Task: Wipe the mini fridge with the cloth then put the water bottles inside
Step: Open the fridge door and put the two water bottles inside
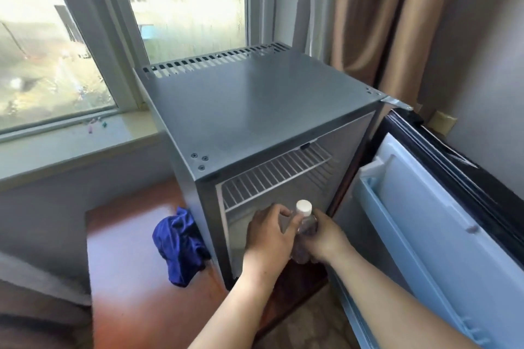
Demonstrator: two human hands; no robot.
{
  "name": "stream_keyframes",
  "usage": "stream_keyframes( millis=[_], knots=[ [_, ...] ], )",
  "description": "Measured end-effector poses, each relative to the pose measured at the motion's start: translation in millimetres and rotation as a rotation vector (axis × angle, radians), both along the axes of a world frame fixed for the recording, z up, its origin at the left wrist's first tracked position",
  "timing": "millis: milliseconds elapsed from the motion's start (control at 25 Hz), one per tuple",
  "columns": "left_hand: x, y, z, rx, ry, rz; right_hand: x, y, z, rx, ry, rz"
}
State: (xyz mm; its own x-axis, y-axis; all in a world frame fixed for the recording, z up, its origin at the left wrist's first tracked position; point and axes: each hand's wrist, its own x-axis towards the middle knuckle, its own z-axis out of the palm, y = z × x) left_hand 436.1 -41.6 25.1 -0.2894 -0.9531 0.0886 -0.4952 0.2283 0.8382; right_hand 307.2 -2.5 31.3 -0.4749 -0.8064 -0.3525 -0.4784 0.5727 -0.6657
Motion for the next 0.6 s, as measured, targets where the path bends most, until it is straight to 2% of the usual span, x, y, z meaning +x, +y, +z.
stream_keyframes(
  millis=[160,280,440,600],
  knots=[
    [-10,-27,-37,-0.119,-0.027,0.033,-6,-23,-24,-0.090,-0.030,-0.041],
    [-15,-43,-58,-0.166,-0.030,0.089,-13,-42,-43,-0.077,-0.058,-0.018],
    [-28,-67,-70,-0.074,0.009,0.172,-18,-79,-57,-0.011,-0.059,0.030],
    [-33,-69,-94,-0.021,-0.029,0.272,-14,-101,-80,0.018,-0.074,0.049]
  ],
)
